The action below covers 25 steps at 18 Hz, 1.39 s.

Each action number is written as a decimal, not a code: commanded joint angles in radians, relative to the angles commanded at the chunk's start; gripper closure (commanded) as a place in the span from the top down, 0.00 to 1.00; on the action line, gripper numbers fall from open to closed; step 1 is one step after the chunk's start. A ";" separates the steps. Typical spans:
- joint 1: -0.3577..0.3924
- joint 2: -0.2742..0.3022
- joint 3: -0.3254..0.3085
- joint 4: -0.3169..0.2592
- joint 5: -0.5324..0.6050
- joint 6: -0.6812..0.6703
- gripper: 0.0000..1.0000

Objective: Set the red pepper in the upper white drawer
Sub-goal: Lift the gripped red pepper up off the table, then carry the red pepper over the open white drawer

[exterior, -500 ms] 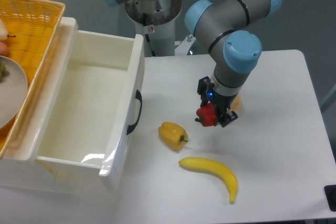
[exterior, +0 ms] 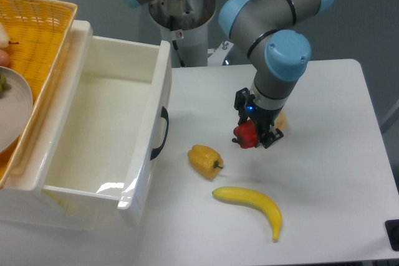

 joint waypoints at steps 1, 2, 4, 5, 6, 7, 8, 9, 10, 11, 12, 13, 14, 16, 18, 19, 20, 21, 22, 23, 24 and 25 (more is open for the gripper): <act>-0.002 0.006 0.000 0.000 -0.003 -0.012 0.38; -0.005 0.006 0.000 -0.003 -0.003 -0.014 0.38; -0.009 0.009 0.008 -0.011 -0.009 -0.016 0.38; -0.009 0.014 0.012 -0.020 -0.018 -0.026 0.38; -0.009 0.014 0.026 -0.029 -0.035 -0.045 0.38; -0.009 0.014 0.037 -0.041 -0.057 -0.063 0.38; -0.008 0.015 0.046 -0.052 -0.077 -0.077 0.38; -0.006 0.015 0.055 -0.060 -0.092 -0.089 0.38; -0.006 0.020 0.058 -0.064 -0.106 -0.101 0.38; -0.006 0.032 0.058 -0.066 -0.118 -0.114 0.38; -0.006 0.044 0.058 -0.066 -0.130 -0.132 0.38; -0.006 0.049 0.058 -0.066 -0.146 -0.150 0.38; -0.008 0.051 0.058 -0.065 -0.163 -0.169 0.38; -0.008 0.058 0.066 -0.063 -0.193 -0.218 0.38; -0.011 0.069 0.083 -0.066 -0.201 -0.267 0.38; -0.015 0.069 0.086 -0.065 -0.221 -0.291 0.38; -0.020 0.072 0.086 -0.063 -0.250 -0.319 0.38; -0.020 0.078 0.089 -0.063 -0.273 -0.350 0.38; -0.020 0.089 0.089 -0.063 -0.294 -0.380 0.38; -0.020 0.094 0.089 -0.063 -0.316 -0.403 0.38; -0.021 0.097 0.089 -0.063 -0.330 -0.420 0.38; -0.021 0.103 0.089 -0.063 -0.339 -0.434 0.38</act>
